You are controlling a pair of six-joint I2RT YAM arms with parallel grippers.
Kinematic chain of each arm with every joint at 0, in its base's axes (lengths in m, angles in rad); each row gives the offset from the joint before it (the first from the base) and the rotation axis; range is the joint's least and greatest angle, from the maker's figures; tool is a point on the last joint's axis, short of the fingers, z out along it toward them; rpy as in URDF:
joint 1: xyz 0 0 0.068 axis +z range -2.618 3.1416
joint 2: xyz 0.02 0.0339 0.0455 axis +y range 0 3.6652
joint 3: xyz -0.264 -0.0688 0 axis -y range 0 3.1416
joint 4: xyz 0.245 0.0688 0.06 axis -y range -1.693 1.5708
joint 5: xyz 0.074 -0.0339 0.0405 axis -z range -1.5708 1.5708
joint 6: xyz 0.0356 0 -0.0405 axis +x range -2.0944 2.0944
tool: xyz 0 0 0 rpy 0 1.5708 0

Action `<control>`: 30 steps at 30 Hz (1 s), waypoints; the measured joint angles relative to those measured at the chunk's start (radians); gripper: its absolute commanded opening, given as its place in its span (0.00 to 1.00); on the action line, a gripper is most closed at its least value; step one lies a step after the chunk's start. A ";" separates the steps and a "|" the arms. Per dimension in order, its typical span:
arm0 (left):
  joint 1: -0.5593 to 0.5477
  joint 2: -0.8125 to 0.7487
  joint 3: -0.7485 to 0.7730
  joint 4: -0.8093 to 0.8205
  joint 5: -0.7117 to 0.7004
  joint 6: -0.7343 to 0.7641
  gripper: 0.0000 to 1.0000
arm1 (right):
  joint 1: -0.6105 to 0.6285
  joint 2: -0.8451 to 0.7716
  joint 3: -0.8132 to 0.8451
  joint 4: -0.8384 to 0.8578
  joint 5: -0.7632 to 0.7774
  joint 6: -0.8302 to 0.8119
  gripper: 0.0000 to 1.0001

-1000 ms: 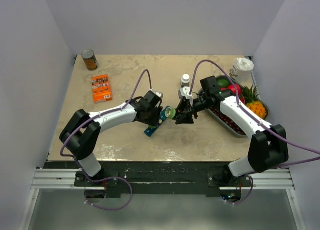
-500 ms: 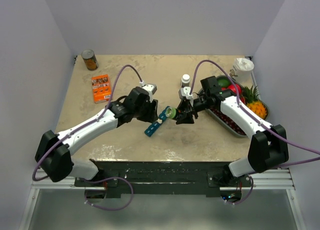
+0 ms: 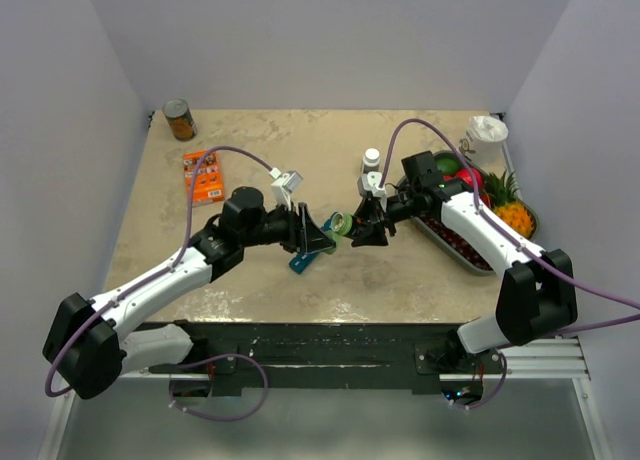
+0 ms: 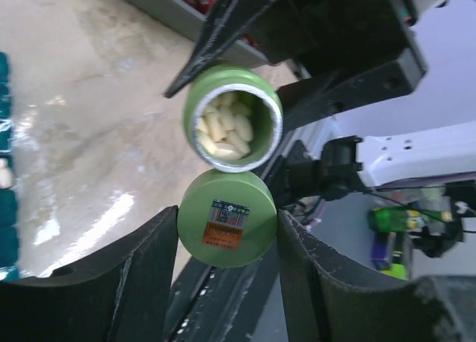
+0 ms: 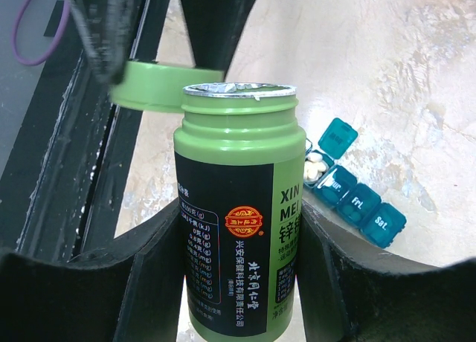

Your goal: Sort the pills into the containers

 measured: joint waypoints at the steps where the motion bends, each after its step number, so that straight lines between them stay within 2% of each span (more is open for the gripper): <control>1: 0.000 0.004 -0.006 0.027 0.021 -0.016 0.14 | 0.000 0.000 0.000 0.005 0.000 0.003 0.02; 6: 0.000 0.027 -0.010 0.130 0.085 -0.079 0.14 | -0.002 0.000 -0.002 0.025 0.006 0.016 0.02; 10: 0.000 0.028 -0.010 0.152 0.090 -0.094 0.13 | -0.002 0.000 -0.007 0.031 0.008 0.019 0.02; 23: 0.047 -0.066 -0.010 0.053 0.000 -0.100 0.13 | -0.002 0.000 -0.013 0.049 0.015 0.053 0.02; 30: 0.059 -0.018 0.013 0.051 -0.021 -0.102 0.13 | -0.002 0.000 -0.016 0.049 0.015 0.056 0.02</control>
